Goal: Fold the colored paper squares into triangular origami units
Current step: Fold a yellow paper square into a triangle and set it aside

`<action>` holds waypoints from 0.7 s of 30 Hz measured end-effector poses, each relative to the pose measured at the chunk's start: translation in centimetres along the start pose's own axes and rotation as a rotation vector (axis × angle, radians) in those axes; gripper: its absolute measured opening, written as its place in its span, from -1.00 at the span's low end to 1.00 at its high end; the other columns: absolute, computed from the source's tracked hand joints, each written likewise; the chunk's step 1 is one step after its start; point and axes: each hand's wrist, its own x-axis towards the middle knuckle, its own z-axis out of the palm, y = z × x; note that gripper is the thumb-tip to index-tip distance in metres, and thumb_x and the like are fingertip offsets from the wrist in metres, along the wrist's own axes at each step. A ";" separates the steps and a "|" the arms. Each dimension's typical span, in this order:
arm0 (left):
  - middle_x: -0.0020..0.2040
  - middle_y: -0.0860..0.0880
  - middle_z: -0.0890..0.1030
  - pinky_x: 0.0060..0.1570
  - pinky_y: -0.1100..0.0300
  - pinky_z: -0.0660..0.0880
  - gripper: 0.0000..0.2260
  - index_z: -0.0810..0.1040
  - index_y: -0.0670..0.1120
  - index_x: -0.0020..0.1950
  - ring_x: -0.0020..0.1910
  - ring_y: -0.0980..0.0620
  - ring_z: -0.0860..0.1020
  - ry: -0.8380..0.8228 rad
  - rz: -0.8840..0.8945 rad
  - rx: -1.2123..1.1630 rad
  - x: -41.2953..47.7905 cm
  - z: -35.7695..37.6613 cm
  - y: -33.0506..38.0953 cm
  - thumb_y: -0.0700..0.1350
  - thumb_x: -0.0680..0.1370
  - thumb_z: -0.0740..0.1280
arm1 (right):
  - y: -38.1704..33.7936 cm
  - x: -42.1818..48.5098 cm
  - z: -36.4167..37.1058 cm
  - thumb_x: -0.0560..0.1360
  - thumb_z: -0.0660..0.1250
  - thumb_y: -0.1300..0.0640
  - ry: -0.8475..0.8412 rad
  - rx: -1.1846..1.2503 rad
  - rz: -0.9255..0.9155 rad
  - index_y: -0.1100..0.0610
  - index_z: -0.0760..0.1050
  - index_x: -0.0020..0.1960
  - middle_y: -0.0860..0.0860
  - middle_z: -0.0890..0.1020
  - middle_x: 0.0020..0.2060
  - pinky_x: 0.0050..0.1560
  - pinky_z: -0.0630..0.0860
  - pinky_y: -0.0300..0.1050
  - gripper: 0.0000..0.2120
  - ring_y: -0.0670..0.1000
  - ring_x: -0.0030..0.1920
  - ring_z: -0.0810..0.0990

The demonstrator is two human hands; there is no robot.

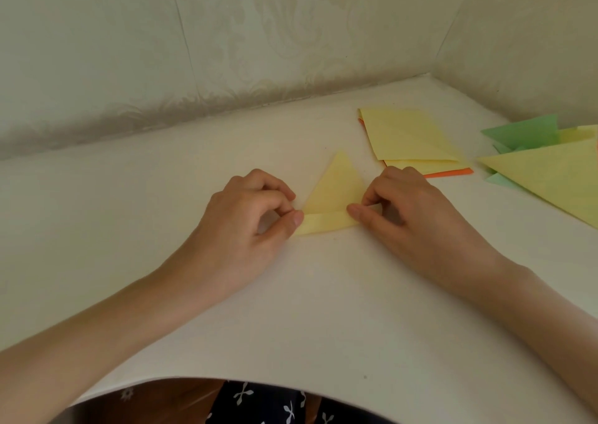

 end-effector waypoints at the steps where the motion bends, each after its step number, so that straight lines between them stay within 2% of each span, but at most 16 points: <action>1: -0.01 0.24 0.46 0.10 0.25 0.28 -0.75 0.57 -0.02 -0.22 0.05 0.19 0.38 0.001 0.015 0.026 0.1 0.1 0.0 0.09 0.43 0.19 | 0.0 0.0 0.0 0.50 0.25 -0.02 0.003 -0.009 -0.004 0.05 0.39 -0.24 -0.18 0.36 -0.33 -0.14 0.29 -0.38 -0.80 -0.06 -0.22 0.30; 4: 0.00 0.14 0.45 0.08 0.18 0.28 -0.79 0.53 -0.04 -0.23 0.03 0.15 0.36 0.027 0.080 0.079 -0.1 0.2 0.1 0.04 0.47 0.19 | -0.1 0.0 0.1 0.52 0.27 0.01 0.012 -0.030 -0.018 0.05 0.38 -0.24 -0.18 0.34 -0.32 -0.15 0.28 -0.34 -0.80 -0.02 -0.20 0.32; 6: 0.01 0.05 0.44 -0.01 0.20 0.23 -0.77 0.47 -0.06 -0.26 0.00 0.08 0.36 0.060 0.197 0.256 -0.2 0.4 0.1 0.01 0.51 0.15 | -0.1 0.0 0.2 0.54 0.28 0.02 0.025 -0.068 -0.041 0.05 0.37 -0.23 -0.19 0.33 -0.32 -0.19 0.24 -0.27 -0.79 0.00 -0.21 0.33; 9: -0.04 -0.02 0.42 -0.05 0.17 0.21 -0.70 0.44 -0.10 -0.30 -0.06 0.05 0.32 0.072 0.251 0.411 0.0 0.4 -0.1 0.02 0.53 0.10 | -0.1 0.1 0.3 0.51 0.20 -0.09 0.049 -0.146 -0.041 0.03 0.34 -0.23 -0.15 0.32 -0.33 -0.25 0.13 -0.20 -0.77 0.00 -0.23 0.31; 12: -0.07 0.00 0.42 -0.07 0.16 0.22 -0.68 0.41 -0.09 -0.34 -0.10 0.07 0.29 0.074 0.253 0.437 0.2 0.4 -0.4 0.05 0.53 0.09 | 0.0 0.2 0.3 0.46 0.08 -0.23 0.061 -0.234 0.005 0.04 0.33 -0.21 -0.08 0.36 -0.27 -0.21 0.10 -0.21 -0.66 -0.01 -0.20 0.28; 16: -0.09 0.02 0.45 -0.11 0.11 0.25 -0.69 0.41 -0.06 -0.35 -0.11 0.07 0.30 0.114 0.277 0.432 -0.1 0.5 -0.5 0.07 0.51 0.11 | 0.1 0.4 0.2 0.43 0.02 -0.33 0.023 -0.257 0.088 0.02 0.33 -0.18 -0.08 0.34 -0.23 -0.13 0.11 -0.19 -0.59 -0.03 -0.14 0.23; 19: -0.09 0.05 0.44 -0.11 0.11 0.24 -0.73 0.38 -0.01 -0.34 -0.11 0.10 0.28 0.126 0.266 0.427 -0.1 0.5 -0.6 0.10 0.49 0.12 | -0.1 0.4 0.2 0.42 0.07 -0.28 0.015 -0.245 0.124 0.03 0.34 -0.18 -0.08 0.34 -0.20 -0.10 0.13 -0.17 -0.63 -0.03 -0.11 0.22; 21: -0.09 0.09 0.39 -0.09 0.15 0.20 -0.81 0.37 0.03 -0.24 -0.13 0.13 0.24 0.114 0.229 0.407 -0.1 0.4 -0.6 0.10 0.49 0.16 | -0.1 0.3 0.1 0.46 0.12 -0.21 0.009 -0.234 0.146 0.03 0.34 -0.17 -0.09 0.33 -0.19 -0.09 0.12 -0.17 -0.70 -0.03 -0.09 0.21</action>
